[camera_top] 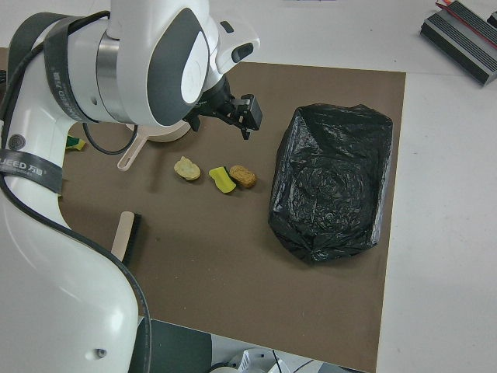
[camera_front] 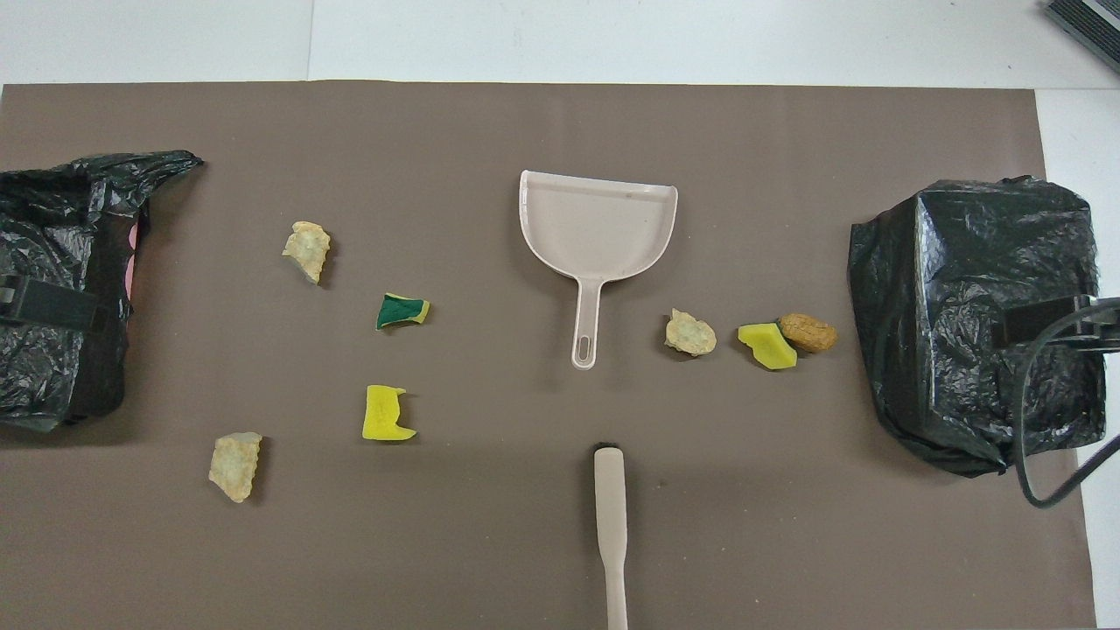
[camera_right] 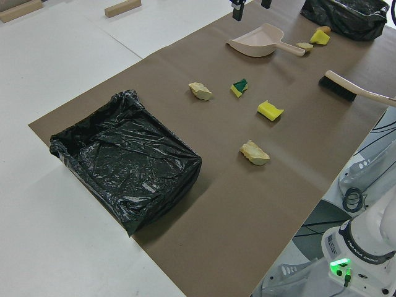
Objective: Sweep and dump trash in bin
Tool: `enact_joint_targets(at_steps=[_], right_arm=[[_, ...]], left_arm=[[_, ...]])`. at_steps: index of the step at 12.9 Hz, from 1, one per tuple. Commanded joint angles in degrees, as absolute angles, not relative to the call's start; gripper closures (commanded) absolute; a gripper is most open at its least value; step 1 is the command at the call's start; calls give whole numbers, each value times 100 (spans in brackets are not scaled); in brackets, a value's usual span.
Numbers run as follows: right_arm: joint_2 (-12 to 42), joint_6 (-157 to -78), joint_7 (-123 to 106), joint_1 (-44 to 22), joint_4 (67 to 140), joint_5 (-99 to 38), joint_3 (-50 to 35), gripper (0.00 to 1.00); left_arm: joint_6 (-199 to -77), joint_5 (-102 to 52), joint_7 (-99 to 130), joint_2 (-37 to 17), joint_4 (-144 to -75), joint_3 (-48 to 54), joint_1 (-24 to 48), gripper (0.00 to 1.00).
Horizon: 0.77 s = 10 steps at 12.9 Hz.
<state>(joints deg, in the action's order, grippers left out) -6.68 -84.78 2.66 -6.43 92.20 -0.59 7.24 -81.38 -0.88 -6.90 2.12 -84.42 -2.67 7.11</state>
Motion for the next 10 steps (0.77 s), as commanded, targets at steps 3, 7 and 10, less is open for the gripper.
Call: enact_joint_targets(at_steps=[3,7,10], right_arm=[[-765,-8429,114,-580,9299,52,756,0],[-765,-8920,158,-633,9483,44,721,0],[-450,-9105,743,-773,9466,-8,642,0]], left_arm=[[-8086,-62,-686,264,-8446,-255,694,0],[-8235,-88,-668,316,-8578,-229,773,0],[-8297,-114,-555,395,-8788,-97,843,0]])
